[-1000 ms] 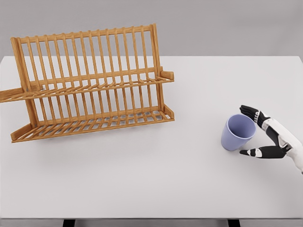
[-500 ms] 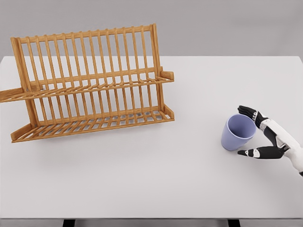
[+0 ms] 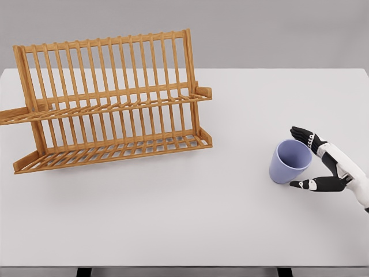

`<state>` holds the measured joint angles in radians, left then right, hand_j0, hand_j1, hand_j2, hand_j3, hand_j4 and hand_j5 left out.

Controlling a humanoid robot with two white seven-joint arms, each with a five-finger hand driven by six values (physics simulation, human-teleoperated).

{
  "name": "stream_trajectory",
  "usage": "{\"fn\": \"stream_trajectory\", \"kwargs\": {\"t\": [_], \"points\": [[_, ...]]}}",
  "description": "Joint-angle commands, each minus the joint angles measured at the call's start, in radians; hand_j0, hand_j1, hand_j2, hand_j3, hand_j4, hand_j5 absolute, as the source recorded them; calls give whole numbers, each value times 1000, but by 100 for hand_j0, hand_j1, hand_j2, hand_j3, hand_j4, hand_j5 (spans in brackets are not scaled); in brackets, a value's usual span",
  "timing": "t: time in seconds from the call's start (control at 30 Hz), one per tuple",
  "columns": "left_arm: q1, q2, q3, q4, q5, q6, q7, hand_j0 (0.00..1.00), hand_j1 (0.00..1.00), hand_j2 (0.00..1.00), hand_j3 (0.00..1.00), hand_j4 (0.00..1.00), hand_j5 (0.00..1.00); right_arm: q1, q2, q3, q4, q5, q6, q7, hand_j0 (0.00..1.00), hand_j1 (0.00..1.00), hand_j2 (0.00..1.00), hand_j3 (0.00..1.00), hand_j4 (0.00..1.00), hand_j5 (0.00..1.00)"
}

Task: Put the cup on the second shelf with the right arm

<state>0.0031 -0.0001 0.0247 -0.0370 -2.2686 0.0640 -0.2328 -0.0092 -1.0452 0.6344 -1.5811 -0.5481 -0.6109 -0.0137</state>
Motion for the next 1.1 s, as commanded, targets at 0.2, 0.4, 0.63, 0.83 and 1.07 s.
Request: {"fn": "stream_trajectory", "kwargs": {"t": [0.2,0.4,0.63,0.83,1.07], "points": [[0,0,0,0,0,0,0,100,100,100,100,100,100,-12,11,1,-2,4,0,0,100,100,100,100,100,100],[0,0,0,0,0,0,0,100,100,100,100,100,100,-15,13,7,-2,4,0,0,100,100,100,100,100,100],[0,0,0,0,0,0,0,100,100,100,100,100,100,-20,13,11,-2,4,0,0,100,100,100,100,100,100],[0,0,0,0,0,0,0,100,100,100,100,100,100,-21,22,16,0,5,0,0,100,100,100,100,100,100],[0,0,0,0,0,0,0,100,100,100,100,100,100,-32,27,36,0,7,0,1,100,100,100,100,100,100]]}}
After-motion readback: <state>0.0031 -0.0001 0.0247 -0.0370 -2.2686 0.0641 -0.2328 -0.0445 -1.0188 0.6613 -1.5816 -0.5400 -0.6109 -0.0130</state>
